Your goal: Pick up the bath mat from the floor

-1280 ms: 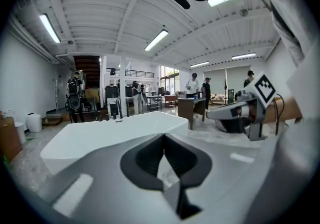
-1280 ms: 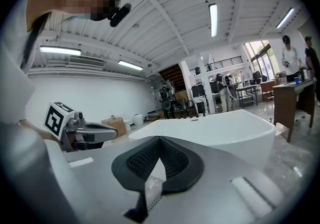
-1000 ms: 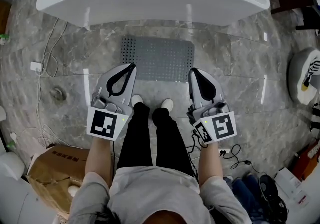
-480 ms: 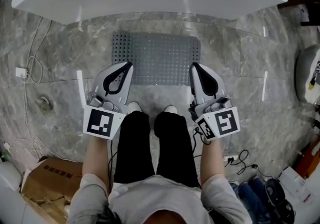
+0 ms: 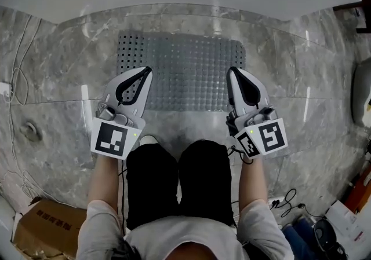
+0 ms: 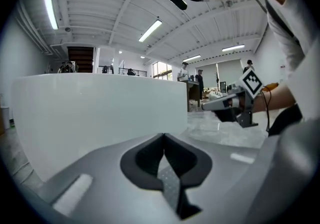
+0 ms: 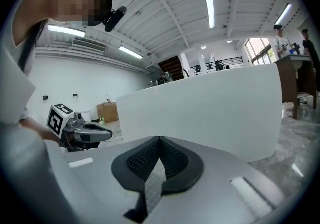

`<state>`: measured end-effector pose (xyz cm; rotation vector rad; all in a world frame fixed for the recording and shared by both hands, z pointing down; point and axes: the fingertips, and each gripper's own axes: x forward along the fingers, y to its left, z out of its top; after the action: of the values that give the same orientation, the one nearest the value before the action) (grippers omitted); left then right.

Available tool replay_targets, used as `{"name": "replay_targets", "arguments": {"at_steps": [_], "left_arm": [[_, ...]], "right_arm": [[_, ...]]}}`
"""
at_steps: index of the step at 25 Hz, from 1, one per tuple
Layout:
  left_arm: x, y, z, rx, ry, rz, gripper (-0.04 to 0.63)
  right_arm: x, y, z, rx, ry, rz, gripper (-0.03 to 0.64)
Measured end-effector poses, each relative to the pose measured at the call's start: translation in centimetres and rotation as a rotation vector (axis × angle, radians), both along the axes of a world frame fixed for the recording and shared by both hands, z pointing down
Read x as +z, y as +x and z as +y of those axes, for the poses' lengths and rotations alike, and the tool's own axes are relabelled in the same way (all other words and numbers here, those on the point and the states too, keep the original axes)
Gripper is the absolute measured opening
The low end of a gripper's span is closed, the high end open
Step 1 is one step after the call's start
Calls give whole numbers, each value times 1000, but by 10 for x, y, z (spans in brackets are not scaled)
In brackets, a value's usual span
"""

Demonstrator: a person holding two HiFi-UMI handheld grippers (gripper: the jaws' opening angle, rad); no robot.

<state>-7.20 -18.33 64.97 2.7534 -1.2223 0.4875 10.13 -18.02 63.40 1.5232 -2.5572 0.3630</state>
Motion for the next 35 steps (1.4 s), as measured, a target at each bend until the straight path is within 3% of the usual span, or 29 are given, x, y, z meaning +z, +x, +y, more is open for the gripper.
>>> {"name": "replay_targets", "arguments": {"at_steps": [5,9,19,24,35], "left_arm": [[81,-2,-12,-6,7,2,0],[119,2,-8,8,-4,-15,0],[131,8,1,13,34,-62,2],[138,4,-1,-5,30,-80,3],[173,-22,-13,-31,-40,-92,89]], "right_arm": [[75,-2,-10,-32,18,9,0],[114,1,-14,-34,7,-20,0],[132,4,-6,-42,32,-27,2],[138,11,-5,-35,33,-13,55],[174,37,-3,8,-31,-5,144]]}}
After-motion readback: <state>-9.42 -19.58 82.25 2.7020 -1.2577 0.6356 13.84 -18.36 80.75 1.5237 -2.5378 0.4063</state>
